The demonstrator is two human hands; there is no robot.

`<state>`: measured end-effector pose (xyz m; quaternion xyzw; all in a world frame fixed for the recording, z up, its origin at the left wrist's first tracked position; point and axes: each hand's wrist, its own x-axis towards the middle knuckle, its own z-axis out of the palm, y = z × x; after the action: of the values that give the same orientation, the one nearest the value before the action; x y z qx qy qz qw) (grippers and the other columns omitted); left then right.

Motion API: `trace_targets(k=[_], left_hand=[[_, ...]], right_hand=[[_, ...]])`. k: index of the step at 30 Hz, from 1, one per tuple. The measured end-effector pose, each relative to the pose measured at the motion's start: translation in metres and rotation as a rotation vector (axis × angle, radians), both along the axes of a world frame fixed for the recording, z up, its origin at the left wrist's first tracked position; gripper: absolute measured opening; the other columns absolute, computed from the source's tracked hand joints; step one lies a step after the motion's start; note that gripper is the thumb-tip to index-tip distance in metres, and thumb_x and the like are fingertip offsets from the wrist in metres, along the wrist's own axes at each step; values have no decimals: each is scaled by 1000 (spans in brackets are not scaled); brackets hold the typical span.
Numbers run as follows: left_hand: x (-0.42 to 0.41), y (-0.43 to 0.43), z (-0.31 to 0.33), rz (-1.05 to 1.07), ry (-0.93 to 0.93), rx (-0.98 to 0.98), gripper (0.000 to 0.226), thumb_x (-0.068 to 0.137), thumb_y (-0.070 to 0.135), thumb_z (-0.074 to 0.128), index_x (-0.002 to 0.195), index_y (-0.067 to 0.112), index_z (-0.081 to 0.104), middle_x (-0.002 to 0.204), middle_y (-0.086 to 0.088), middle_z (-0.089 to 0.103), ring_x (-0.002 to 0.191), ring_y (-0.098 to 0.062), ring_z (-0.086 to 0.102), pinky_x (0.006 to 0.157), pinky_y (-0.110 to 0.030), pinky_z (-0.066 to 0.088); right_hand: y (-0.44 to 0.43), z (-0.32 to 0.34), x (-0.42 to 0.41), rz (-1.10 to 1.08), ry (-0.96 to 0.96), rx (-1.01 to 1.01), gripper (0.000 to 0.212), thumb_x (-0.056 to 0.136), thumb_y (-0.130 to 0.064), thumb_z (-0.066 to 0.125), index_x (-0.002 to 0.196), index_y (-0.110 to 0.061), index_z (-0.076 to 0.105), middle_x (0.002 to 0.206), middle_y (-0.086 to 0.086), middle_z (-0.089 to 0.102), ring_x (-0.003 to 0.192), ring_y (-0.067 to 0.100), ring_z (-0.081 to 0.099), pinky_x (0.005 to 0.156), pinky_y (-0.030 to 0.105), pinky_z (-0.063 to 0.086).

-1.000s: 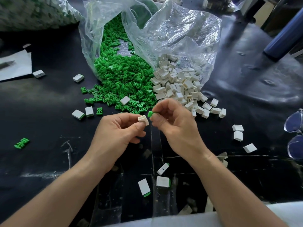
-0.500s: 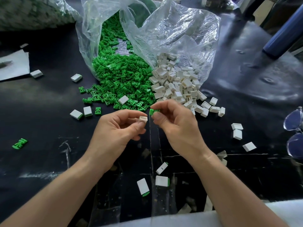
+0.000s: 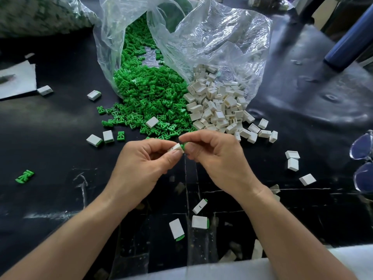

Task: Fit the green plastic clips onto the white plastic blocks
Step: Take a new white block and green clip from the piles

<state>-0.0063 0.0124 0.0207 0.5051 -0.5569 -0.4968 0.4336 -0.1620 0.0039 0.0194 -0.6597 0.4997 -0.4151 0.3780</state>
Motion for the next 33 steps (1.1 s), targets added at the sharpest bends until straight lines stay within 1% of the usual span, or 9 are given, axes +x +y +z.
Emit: trace_targets(k=[8, 13, 16, 20, 24, 26, 28, 30, 33], left_hand=[[-2, 1, 0, -47, 30, 73, 16, 68, 29, 62, 76, 17, 70, 68, -4, 71, 55, -11, 66, 50, -18, 52], [2, 2, 0, -116, -72, 10, 7, 75, 23, 63, 73, 24, 69, 62, -2, 68, 53, -13, 66, 49, -20, 51], [5, 2, -3, -160, -169, -39, 22, 83, 7, 63, 72, 25, 69, 60, -1, 66, 51, -11, 65, 48, -20, 51], [5, 4, -4, -201, -238, -59, 21, 83, 4, 64, 74, 22, 70, 63, -2, 66, 50, -9, 64, 48, -17, 50], [3, 1, 1, -143, -71, -40, 5, 76, 17, 64, 76, 17, 69, 67, -6, 69, 54, -13, 67, 49, -19, 52], [1, -1, 5, -108, 64, 0, 15, 70, 23, 62, 81, 14, 69, 71, -8, 71, 56, -14, 67, 49, -20, 52], [0, -1, 6, -89, 141, 11, 19, 68, 25, 63, 82, 15, 70, 75, -9, 72, 61, -13, 68, 51, -20, 52], [-2, -1, 6, -73, 171, -10, 19, 64, 25, 66, 80, 18, 73, 84, -8, 73, 73, -9, 67, 60, -18, 53], [-2, -1, 5, -87, 189, -18, 19, 63, 21, 66, 79, 13, 72, 100, -7, 71, 91, -13, 66, 77, -20, 53]], right_hand=[[2, 6, -2, 67, 251, 16, 13, 91, -17, 55, 78, -19, 57, 67, 1, 58, 65, 15, 53, 67, 36, 46], [4, 9, -3, 150, 367, -52, 14, 90, -10, 55, 77, -9, 57, 67, -2, 52, 65, 14, 47, 64, 29, 40], [4, 10, -4, 189, 460, -110, 13, 90, -9, 55, 79, -2, 59, 67, -8, 46, 66, 9, 41, 61, 21, 34], [4, 7, -3, 250, 559, -172, 13, 90, -10, 54, 81, -3, 60, 71, -5, 46, 66, 12, 42, 62, 28, 35], [4, 6, -3, 145, 345, -129, 15, 89, -15, 58, 78, -5, 62, 65, -2, 52, 62, 16, 49, 60, 28, 41], [4, 8, -1, 81, 99, 14, 26, 88, -30, 58, 74, -9, 63, 62, -1, 57, 58, 17, 54, 57, 29, 46], [3, 9, -1, 41, -107, 151, 41, 80, -49, 48, 70, -11, 62, 58, -4, 59, 53, 7, 54, 51, 19, 44], [2, 10, -1, 40, -223, 297, 53, 75, -59, 37, 70, -13, 62, 57, -5, 60, 53, 5, 55, 50, 14, 41], [2, 9, 2, 161, -363, 523, 61, 72, -65, 31, 75, -14, 64, 65, -2, 65, 58, 11, 58, 51, 20, 41]])
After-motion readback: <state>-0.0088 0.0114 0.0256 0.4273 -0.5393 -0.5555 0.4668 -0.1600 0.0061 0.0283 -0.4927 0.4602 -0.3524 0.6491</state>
